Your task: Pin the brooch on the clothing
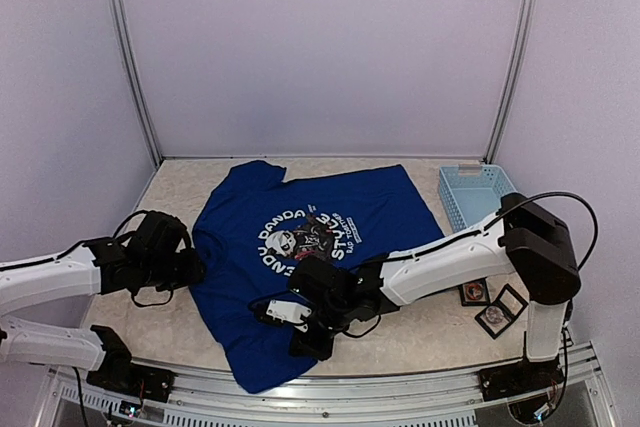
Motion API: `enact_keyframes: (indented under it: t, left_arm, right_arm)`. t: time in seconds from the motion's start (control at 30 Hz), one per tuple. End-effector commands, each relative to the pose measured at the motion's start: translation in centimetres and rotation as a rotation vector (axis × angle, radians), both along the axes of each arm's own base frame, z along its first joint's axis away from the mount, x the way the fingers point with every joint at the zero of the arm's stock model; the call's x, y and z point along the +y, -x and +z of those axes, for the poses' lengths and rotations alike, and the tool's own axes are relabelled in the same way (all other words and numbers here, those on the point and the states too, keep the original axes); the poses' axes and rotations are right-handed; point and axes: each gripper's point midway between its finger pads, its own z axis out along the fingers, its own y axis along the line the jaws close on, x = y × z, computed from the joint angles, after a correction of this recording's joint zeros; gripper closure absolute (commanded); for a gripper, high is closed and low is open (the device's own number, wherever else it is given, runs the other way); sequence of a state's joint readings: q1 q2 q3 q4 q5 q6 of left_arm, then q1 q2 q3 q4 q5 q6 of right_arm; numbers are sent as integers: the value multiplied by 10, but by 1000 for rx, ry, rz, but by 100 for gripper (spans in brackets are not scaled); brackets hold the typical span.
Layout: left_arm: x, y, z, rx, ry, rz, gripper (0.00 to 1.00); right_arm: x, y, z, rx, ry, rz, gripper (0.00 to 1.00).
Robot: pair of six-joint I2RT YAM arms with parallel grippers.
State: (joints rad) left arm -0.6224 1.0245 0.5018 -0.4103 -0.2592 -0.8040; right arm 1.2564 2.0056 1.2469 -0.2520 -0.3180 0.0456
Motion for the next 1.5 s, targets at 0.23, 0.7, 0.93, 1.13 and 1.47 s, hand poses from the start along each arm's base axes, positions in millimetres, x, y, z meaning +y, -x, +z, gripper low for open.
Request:
enact_keyframes:
  t: [0.23,0.7,0.93,1.13,1.47]
  left_arm:
    - [-77,33,-17,106,-111,-369,63]
    - [-29,56,-75,247,-160,-176,64]
    - [-24,38,-41,130,-148,-146,64]
    - [-39,-6,38,-107,-167,-154,58]
    - [-56,-64,127,-408,-80,-163,37]
  right_arm:
    - [-89,-154,50,-48,-38,-659,94]
    - [-158,-139,-31,12,207,-839,98]
    - [-144,-154,12,-49,121,-822,96]
    - [-131,-208,87,-217,6,-895,91]
    - [-178,-231,161,-396,103,-951,62]
